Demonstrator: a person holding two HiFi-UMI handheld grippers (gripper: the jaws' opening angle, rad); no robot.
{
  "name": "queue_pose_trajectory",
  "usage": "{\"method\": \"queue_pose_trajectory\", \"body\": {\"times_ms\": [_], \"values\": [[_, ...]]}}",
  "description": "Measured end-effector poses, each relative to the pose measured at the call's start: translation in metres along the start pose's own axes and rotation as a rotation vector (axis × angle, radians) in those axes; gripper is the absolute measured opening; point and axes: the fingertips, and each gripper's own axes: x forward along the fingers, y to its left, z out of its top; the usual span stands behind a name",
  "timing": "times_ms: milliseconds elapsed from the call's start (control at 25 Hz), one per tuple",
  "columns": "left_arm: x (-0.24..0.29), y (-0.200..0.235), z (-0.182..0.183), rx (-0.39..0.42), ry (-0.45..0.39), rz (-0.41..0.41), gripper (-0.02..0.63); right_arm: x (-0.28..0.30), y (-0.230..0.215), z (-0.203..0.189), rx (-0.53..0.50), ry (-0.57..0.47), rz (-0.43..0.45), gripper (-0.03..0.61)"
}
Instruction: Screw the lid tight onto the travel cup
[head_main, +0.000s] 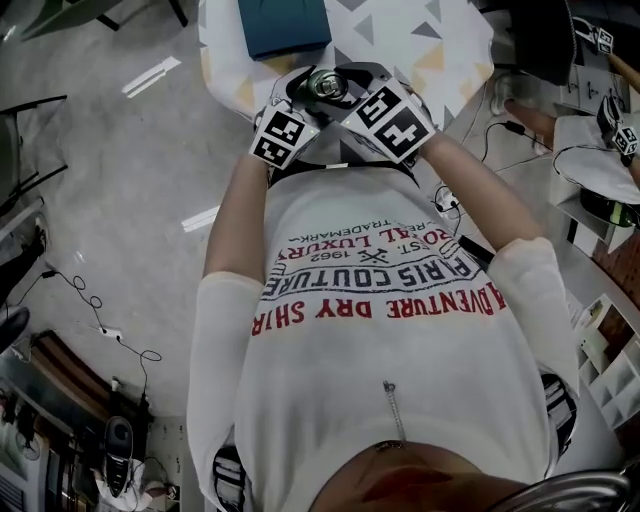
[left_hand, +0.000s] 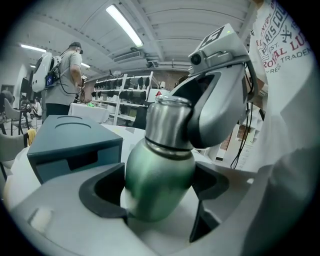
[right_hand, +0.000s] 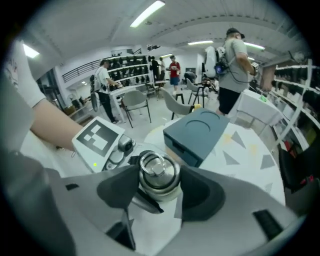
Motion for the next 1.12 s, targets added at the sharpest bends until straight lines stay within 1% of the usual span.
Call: {"method": "queue_pose_trajectory", "body": {"times_ms": [80,160,280,360,400,440,560,720,800,880,1000,1040,1120], "values": [[0.000,0.000,-0.001,-0.004,0.000,0.000,0.405,0.001,-0.002,0.000,0.052,-0.002,-0.048,0.259],[0.000,0.000,0.000,-0.004,0.001,-0.001,0.405,0.001,-0.003,-0.001,0.082,0.002,-0.074,0.261],[-0.001,0.001,0.000,-0.005,0.003,-0.003,0.405,0.001,-0.004,0.000,0.100,0.019,-0.076,0.259],[0.000,0.001,0.001,-0.010,0.002,0.000,0.406,0.001,-0.002,-0.002,0.073,0.040,-0.063,0.261],[0.001,0.001,0.001,-0.012,0.001,0.001,0.406,0.001,0.000,-0.004,0.044,0.055,-0.049,0.266],[0.001,0.000,0.002,-0.013,-0.003,0.002,0.405,0.000,0.002,-0.005,0.005,0.074,-0.032,0.287],[0.002,0.003,0.008,-0.014,-0.016,0.007,0.405,-0.004,0.004,-0.008,-0.168,0.157,0.026,0.311],[0.000,0.002,0.005,-0.020,-0.002,0.006,0.406,-0.010,0.010,-0.017,-0.412,0.317,0.172,0.310],[0.001,0.002,0.003,-0.023,0.005,0.007,0.406,-0.012,0.009,-0.019,-0.508,0.381,0.216,0.310],[0.001,0.003,0.004,-0.026,0.004,0.013,0.406,-0.013,0.008,-0.016,-0.559,0.410,0.243,0.310],[0.001,0.002,0.003,-0.027,0.008,0.012,0.407,-0.009,0.006,-0.010,-0.608,0.418,0.254,0.308],[0.002,0.002,0.002,-0.028,0.012,0.009,0.407,-0.008,0.007,-0.008,-0.625,0.415,0.257,0.293],[0.001,0.001,0.001,-0.030,0.017,0.007,0.407,-0.006,0.010,-0.007,-0.648,0.410,0.273,0.238]]}}
